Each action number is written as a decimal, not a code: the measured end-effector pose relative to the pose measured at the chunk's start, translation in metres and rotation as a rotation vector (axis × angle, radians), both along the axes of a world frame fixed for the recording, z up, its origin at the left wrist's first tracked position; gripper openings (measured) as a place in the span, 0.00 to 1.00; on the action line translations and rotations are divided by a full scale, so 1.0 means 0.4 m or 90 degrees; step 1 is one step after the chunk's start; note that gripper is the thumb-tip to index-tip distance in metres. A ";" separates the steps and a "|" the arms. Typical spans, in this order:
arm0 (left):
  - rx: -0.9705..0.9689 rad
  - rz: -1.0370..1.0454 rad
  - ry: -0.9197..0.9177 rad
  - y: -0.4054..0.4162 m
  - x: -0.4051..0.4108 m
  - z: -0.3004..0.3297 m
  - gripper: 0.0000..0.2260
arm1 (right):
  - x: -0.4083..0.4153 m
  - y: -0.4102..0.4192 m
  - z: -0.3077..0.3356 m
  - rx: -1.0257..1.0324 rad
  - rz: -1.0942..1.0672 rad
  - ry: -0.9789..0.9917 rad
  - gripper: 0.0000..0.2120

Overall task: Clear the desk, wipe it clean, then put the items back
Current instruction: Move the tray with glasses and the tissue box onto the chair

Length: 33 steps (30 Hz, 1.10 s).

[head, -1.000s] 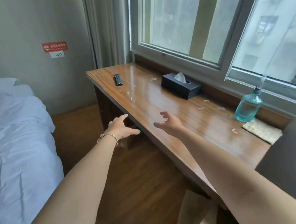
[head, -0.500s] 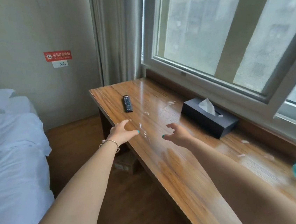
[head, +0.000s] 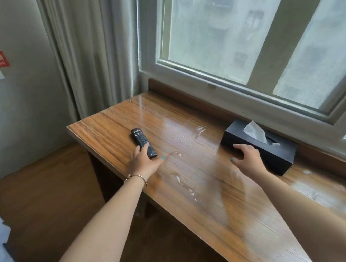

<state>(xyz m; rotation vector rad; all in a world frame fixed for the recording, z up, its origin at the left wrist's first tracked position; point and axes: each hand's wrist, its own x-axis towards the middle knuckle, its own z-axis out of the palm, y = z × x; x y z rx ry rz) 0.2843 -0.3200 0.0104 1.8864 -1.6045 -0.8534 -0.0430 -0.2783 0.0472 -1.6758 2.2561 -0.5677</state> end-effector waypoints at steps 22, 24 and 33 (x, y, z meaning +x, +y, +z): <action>-0.144 -0.144 0.190 -0.143 -0.165 0.049 0.21 | -0.102 0.052 -0.002 0.038 -0.163 0.203 0.26; -0.158 -0.184 0.218 -0.107 -0.232 0.058 0.17 | -0.068 0.106 0.009 0.049 -0.176 0.183 0.25; -0.085 -0.269 0.310 0.204 -0.424 0.038 0.13 | -0.021 0.463 0.019 0.027 -0.321 0.063 0.25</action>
